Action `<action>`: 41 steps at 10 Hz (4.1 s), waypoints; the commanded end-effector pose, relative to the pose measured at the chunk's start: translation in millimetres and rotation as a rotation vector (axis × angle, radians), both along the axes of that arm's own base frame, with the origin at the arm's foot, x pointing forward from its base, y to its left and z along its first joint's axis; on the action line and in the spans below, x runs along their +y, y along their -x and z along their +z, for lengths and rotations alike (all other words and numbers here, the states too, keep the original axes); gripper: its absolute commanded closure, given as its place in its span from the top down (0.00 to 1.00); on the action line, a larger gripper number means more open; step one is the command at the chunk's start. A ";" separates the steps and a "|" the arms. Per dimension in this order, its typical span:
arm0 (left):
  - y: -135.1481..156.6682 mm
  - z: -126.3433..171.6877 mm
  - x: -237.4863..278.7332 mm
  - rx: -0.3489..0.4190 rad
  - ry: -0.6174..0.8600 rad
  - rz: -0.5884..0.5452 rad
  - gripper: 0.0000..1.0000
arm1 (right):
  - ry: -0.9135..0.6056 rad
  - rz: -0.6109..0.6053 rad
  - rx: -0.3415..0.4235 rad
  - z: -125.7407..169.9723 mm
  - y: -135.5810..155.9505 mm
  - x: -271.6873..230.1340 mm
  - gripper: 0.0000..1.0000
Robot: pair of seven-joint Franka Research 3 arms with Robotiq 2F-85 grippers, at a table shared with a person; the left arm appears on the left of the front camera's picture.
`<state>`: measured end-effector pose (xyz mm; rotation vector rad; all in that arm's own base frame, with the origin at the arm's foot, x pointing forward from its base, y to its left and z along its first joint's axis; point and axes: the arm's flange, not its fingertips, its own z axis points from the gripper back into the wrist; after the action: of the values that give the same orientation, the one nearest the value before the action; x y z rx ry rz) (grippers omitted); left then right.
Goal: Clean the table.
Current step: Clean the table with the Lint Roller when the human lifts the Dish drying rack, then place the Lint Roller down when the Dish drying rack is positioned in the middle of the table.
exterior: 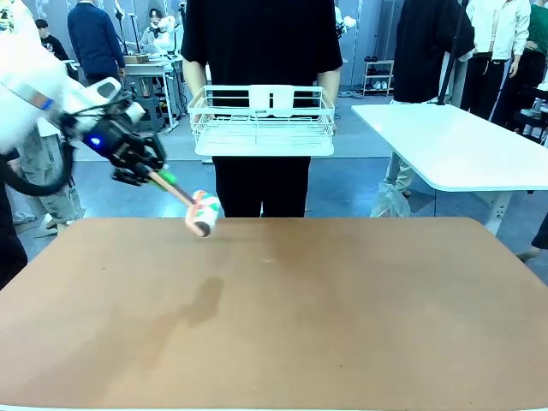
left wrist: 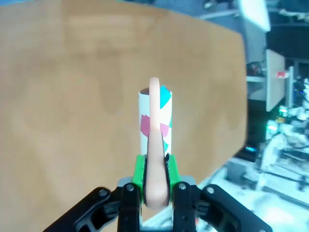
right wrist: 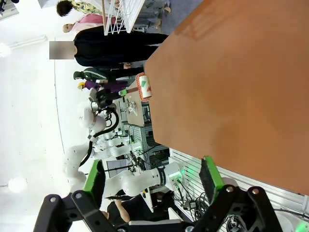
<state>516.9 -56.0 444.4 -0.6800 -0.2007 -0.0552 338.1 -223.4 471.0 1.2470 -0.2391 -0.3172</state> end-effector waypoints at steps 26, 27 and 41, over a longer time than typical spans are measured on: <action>32.9 63.5 79.8 -0.098 -0.407 0.034 0.22 | -0.009 0.002 -0.014 1.7 1.3 0.5 1.00; 32.9 63.5 79.8 -0.098 -0.407 0.034 0.22 | -0.009 0.002 -0.014 1.7 1.3 0.5 1.00; 32.9 63.5 79.8 -0.098 -0.407 0.034 0.22 | -0.009 0.002 -0.014 1.7 1.3 0.5 1.00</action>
<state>485.2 22.5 503.9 -0.2714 -0.2800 -0.0964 338.2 -223.4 471.0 1.2471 -0.2387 -0.3168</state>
